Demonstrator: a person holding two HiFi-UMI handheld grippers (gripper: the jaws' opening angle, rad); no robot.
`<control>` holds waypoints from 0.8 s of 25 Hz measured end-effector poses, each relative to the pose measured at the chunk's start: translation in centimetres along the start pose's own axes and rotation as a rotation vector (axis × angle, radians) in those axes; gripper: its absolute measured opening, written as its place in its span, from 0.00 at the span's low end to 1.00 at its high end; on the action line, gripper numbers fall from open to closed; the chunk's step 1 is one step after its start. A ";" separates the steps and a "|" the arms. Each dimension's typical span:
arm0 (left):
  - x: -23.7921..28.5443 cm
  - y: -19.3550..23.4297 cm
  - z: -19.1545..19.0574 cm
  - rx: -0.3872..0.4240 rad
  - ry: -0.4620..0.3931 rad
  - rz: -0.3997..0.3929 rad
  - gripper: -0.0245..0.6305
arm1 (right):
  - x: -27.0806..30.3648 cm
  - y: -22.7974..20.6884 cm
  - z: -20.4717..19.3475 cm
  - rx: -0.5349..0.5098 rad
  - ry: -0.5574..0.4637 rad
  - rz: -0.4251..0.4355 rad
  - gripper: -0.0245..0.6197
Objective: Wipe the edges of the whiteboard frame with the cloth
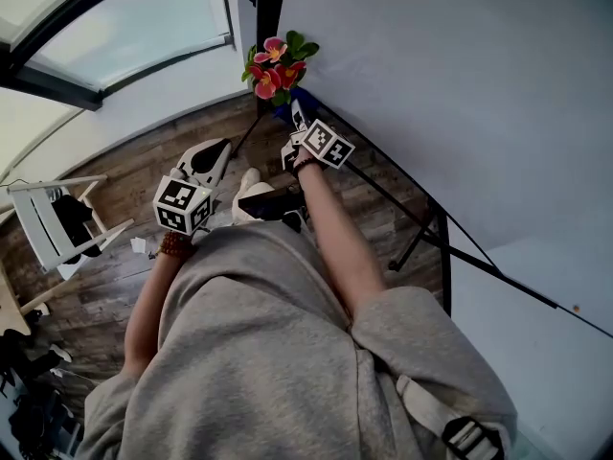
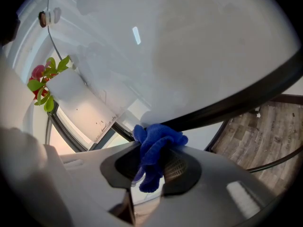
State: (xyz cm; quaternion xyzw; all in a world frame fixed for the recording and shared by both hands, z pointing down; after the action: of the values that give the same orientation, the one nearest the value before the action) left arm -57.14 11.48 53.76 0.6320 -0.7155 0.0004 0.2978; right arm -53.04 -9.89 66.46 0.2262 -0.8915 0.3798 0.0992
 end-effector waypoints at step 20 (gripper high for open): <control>-2.4 1.0 -0.3 -0.028 0.043 0.068 0.05 | 2.1 1.0 -0.5 -0.068 0.061 0.070 0.21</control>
State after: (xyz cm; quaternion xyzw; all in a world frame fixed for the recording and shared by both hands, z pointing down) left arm -57.85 13.92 53.35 0.6028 -0.7301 0.0142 0.3216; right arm -55.33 -9.60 66.90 0.1795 -0.9079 0.3591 0.1205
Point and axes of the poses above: the fingertips, and each gripper's own axes: x forward along the fingers, y to its left, z out of its top, the point moved 1 cm from there along -x, backward along the fingers, and after that the axes turned 9 degrees about -x, right-handed, at the moved point
